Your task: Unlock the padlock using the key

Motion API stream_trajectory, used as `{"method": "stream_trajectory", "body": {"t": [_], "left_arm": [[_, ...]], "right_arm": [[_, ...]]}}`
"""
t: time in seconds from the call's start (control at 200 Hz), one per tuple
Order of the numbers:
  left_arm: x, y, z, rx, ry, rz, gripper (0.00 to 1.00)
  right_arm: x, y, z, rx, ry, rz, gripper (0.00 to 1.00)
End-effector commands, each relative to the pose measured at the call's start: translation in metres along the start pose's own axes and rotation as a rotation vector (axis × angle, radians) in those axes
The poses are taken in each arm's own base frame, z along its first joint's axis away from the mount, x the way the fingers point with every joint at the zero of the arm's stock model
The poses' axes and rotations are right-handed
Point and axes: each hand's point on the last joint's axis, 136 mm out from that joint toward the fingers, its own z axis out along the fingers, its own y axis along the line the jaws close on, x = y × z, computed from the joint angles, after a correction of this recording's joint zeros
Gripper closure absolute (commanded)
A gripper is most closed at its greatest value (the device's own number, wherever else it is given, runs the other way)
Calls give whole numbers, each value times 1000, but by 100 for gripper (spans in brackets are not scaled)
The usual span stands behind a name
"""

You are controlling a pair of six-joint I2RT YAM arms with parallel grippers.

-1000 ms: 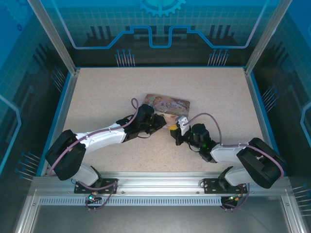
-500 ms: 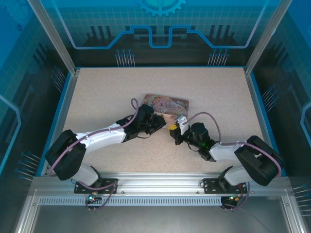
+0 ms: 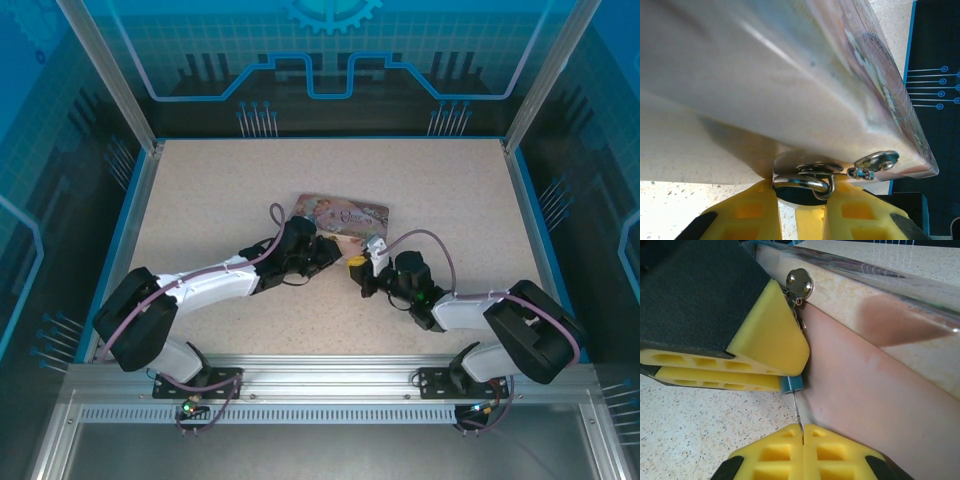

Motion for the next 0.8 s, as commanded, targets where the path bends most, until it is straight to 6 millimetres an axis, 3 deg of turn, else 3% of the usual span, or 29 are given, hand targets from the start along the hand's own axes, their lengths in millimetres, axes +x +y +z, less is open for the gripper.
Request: {"method": "stream_trajectory", "body": {"t": [0.0,0.795], "left_arm": [[-1,-29,-9,116,2,53,94],[3,-28,-3,114,32,64,95]], "right_arm": [[-16,-1,0,-6,-41,7,100],[-42,3,14,-48,-85,21,100]]}}
